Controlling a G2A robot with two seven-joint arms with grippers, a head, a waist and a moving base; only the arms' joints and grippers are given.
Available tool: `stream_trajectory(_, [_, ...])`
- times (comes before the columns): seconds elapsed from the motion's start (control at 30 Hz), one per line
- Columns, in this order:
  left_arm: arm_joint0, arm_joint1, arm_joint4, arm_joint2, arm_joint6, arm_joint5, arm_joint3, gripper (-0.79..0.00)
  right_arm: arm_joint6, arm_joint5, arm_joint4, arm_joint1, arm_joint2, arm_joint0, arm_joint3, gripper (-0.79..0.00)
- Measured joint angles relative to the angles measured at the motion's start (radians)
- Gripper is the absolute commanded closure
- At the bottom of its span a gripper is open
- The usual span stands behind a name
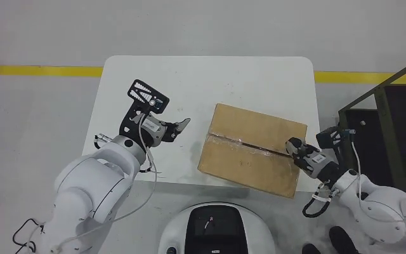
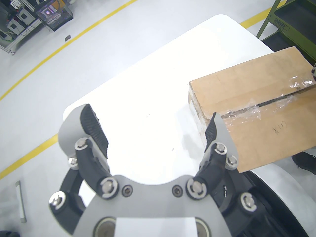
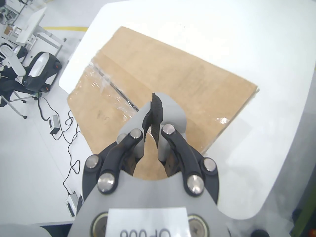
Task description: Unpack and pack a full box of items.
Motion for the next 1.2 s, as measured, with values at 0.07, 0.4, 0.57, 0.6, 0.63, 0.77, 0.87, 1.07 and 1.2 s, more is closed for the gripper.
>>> stream_trajectory(0.07, [0.000, 0.000, 0.000, 0.000, 0.000, 0.000, 0.000, -0.785, -0.005, -0.021, 0.005, -0.002, -0.025, 0.023, -0.006, 0.000])
stream_trajectory(0.4, [0.000, 0.000, 0.000, 0.000, 0.000, 0.000, 0.000, -0.785, -0.045, -0.115, -0.084, -0.042, -0.416, 0.339, 0.134, 0.000])
stream_trajectory(0.57, [0.000, 0.000, 0.000, 0.000, 0.000, 0.000, 0.000, -0.785, -0.089, -0.119, -0.107, -0.086, -0.613, 0.517, 0.258, 0.000])
stream_trajectory(0.6, [0.000, 0.000, 0.000, 0.000, 0.000, 0.000, 0.000, -0.785, -0.096, -0.118, -0.108, -0.094, -0.642, 0.545, 0.276, 0.000])
stream_trajectory(0.63, [0.000, 0.000, 0.000, 0.000, 0.000, 0.000, 0.000, -0.785, -0.106, -0.113, -0.114, -0.104, -0.676, 0.580, 0.300, 0.000])
stream_trajectory(0.77, [0.000, 0.000, 0.000, 0.000, 0.000, 0.000, 0.000, -0.785, -0.131, -0.093, -0.116, -0.140, -0.772, 0.675, 0.385, 0.000])
stream_trajectory(0.87, [0.000, 0.000, 0.000, 0.000, 0.000, 0.000, 0.000, -0.785, -0.134, -0.077, -0.134, -0.164, -0.835, 0.728, 0.459, 0.000])
stream_trajectory(1.07, [0.000, 0.000, 0.000, 0.000, 0.000, 0.000, 0.000, -0.785, -0.152, -0.080, -0.121, -0.185, -0.857, 0.749, 0.530, 0.000])
stream_trajectory(1.2, [0.000, 0.000, 0.000, 0.000, 0.000, 0.000, 0.000, -0.785, -0.142, -0.082, -0.097, -0.162, -0.773, 0.675, 0.505, 0.000])
